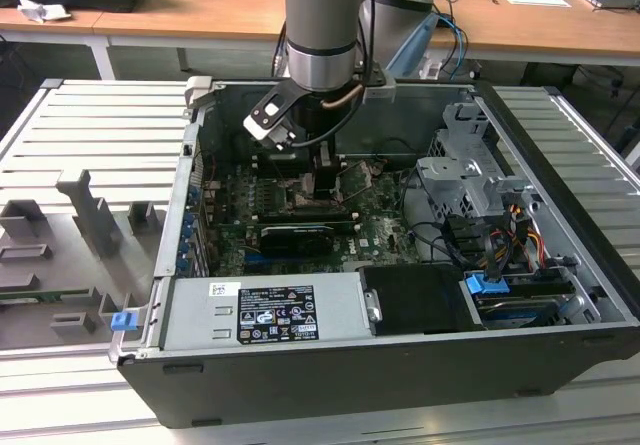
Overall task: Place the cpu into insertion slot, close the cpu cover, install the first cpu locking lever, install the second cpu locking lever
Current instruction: 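Place the cpu into insertion slot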
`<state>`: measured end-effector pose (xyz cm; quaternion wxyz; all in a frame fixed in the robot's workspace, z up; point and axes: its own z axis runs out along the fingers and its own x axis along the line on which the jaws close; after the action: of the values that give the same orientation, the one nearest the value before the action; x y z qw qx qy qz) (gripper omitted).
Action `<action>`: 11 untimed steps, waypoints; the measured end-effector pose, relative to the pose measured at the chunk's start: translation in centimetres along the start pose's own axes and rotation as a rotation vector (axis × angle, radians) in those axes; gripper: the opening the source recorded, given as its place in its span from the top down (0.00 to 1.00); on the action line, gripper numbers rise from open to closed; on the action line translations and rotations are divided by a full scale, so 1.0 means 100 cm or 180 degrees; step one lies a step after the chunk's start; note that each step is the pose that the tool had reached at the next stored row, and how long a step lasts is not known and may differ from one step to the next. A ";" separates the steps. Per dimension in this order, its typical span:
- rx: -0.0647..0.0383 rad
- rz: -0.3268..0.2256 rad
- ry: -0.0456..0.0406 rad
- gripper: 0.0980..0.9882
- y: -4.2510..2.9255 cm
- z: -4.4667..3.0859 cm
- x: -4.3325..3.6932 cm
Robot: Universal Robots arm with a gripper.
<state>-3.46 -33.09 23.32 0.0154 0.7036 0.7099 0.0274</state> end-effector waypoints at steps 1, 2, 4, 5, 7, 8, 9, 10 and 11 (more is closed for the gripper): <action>0.0000 0.0000 0.0000 0.50 -0.0001 0.0012 0.0019; 0.0000 0.0000 0.0001 0.50 -0.0004 0.0030 0.0032; 0.0001 0.0001 0.0000 0.50 -0.0012 0.0058 0.0047; 0.0000 0.0001 0.0000 0.50 -0.0019 0.0070 0.0053; 0.0000 0.0001 0.0001 0.50 -0.0033 0.0090 0.0062; 0.0000 0.0001 0.0000 0.50 -0.0042 0.0100 0.0066; 0.0000 0.0001 0.0000 0.50 -0.0057 0.0112 0.0071; 0.0000 0.0001 0.0000 0.50 -0.0065 0.0121 0.0075; 0.0000 0.0001 0.0000 0.50 -0.0074 0.0137 0.0081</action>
<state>-4.12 -32.26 21.92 0.0153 0.7037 0.7098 0.0274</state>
